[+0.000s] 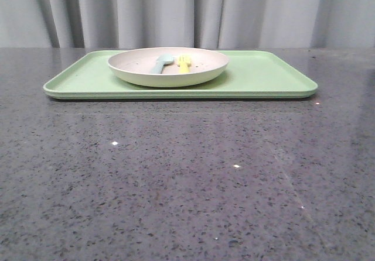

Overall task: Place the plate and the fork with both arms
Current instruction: 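Raise the left gripper away from the plate, then lower the right gripper into the plate and grasp the yellow fork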

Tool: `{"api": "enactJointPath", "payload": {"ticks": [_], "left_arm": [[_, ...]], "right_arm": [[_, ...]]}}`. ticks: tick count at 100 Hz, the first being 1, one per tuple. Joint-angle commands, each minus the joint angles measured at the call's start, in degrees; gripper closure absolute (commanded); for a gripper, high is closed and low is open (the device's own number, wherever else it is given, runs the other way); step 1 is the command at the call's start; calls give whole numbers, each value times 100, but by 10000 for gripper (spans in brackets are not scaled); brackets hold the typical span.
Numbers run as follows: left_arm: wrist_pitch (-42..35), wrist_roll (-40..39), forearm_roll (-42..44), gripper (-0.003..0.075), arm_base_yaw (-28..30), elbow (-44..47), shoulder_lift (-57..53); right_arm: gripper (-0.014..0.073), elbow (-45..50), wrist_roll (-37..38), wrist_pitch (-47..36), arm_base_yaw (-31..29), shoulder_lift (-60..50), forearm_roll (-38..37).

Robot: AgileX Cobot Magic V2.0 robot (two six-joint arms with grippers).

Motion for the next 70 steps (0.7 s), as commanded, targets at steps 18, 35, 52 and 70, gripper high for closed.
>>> {"api": "enactJointPath", "payload": {"ticks": [18,35,52,70], "left_arm": [[-328,-43,-13,273,10,-153,22],[-321,-43,-13,274,10,-153,22],[-244,-43,-13,273,10,-153,22],[-156,-43,-13,282,10,-153,22]], "right_arm": [[105,-1370,-45,-456,423,1474,307],[105,-2273,-33,-421,1143,2413,316],[105,-3397,286,86,1730,3410,328],[105,-4557,549,730,2148,4485,323]]}}
